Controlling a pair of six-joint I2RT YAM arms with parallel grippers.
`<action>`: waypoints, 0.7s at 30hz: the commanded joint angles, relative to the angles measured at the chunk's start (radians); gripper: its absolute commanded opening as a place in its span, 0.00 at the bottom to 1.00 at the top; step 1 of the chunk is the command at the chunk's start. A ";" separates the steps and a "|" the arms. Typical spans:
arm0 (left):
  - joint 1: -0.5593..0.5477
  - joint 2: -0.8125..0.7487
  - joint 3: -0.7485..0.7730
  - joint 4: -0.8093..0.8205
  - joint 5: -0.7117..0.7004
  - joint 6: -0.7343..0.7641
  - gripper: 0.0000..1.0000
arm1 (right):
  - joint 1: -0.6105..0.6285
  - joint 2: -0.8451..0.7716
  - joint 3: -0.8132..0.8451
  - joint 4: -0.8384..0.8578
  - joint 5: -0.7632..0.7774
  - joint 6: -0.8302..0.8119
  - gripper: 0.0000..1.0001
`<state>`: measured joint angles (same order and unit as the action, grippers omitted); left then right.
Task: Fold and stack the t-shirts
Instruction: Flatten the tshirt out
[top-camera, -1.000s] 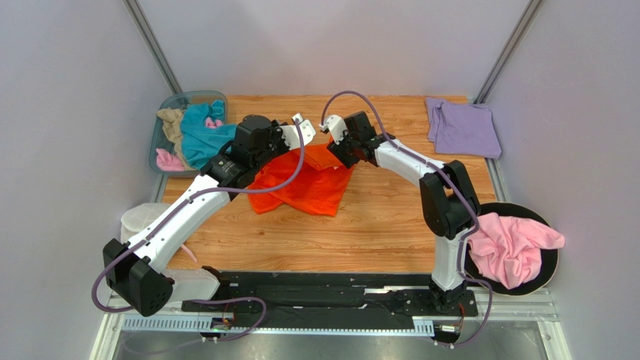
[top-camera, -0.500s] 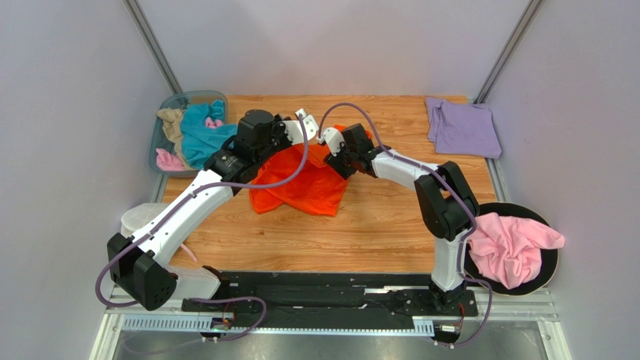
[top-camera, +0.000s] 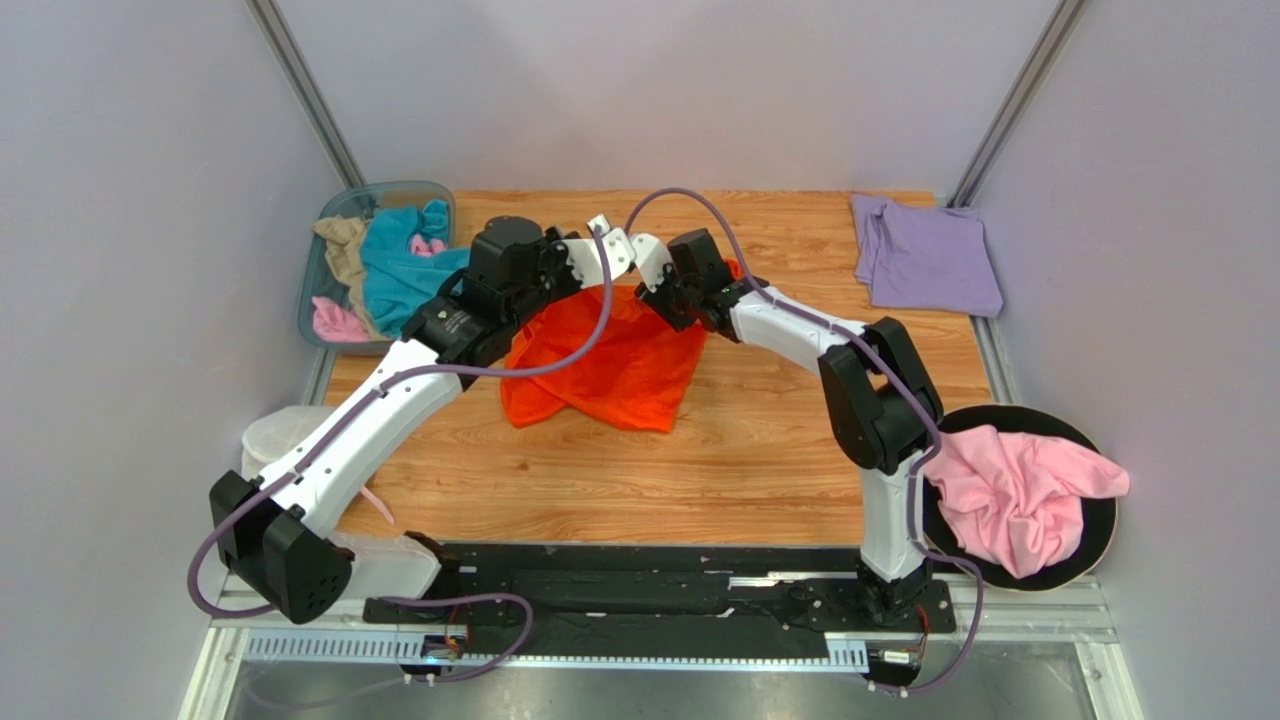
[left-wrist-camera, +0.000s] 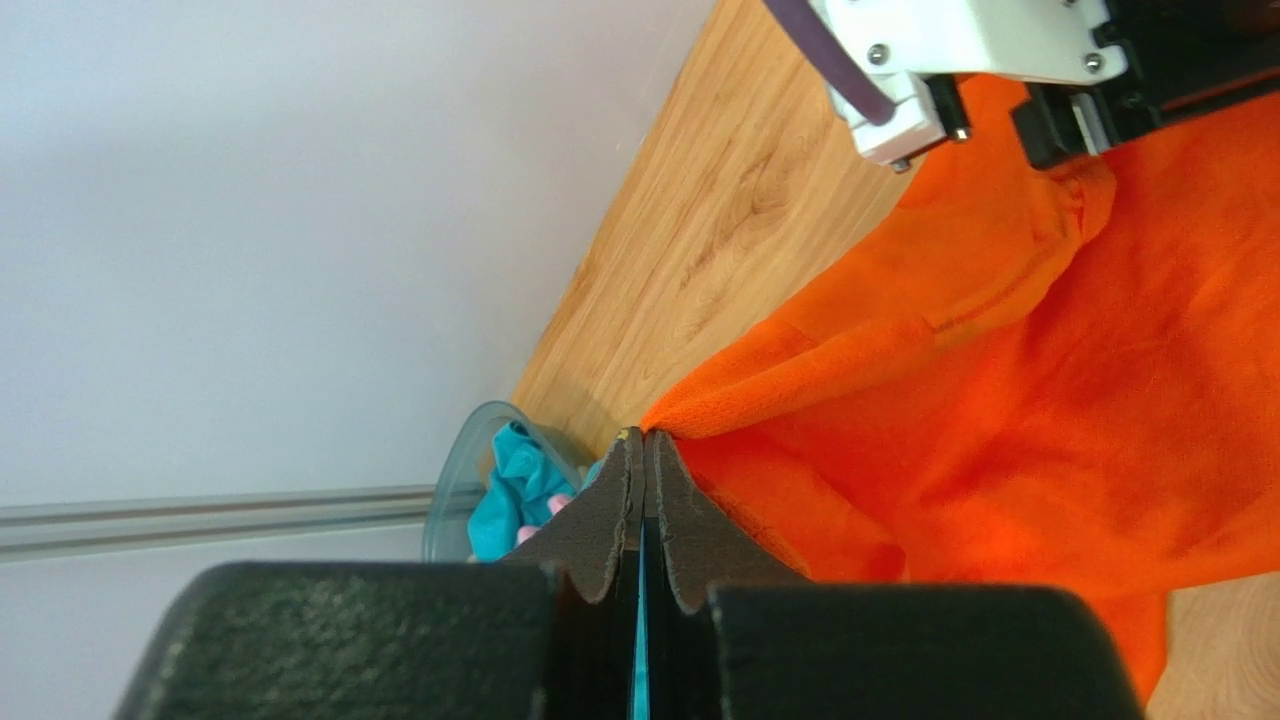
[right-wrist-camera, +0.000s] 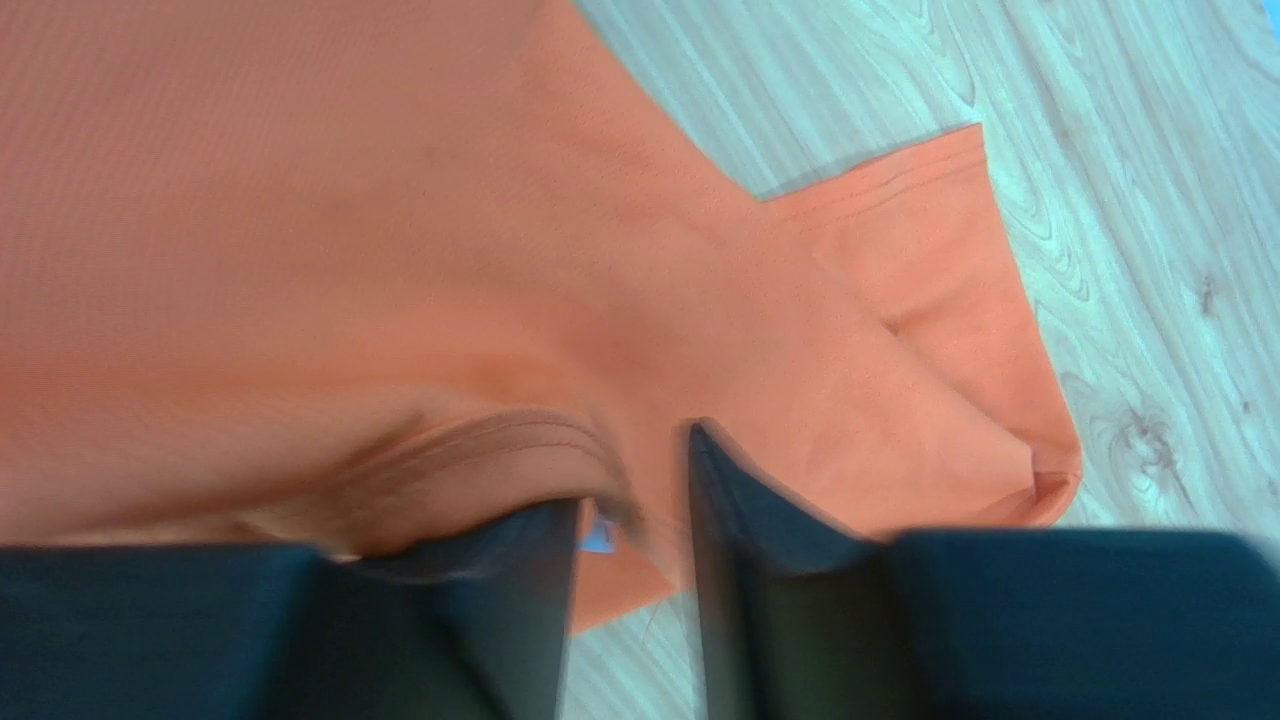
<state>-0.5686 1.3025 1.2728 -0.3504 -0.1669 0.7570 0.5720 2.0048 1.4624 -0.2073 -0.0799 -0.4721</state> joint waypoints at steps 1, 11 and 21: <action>0.003 -0.063 0.017 -0.019 0.012 -0.002 0.00 | 0.003 0.064 0.088 0.025 0.032 -0.019 0.26; 0.003 -0.106 -0.036 0.074 -0.149 0.070 0.00 | 0.011 -0.014 0.183 -0.122 0.302 -0.016 0.00; 0.010 -0.111 -0.027 0.191 -0.355 0.059 0.00 | 0.025 -0.294 0.373 -0.352 0.666 -0.242 0.00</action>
<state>-0.5655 1.2247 1.2049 -0.2440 -0.4320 0.8024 0.5953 1.8629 1.7145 -0.5037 0.3748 -0.5674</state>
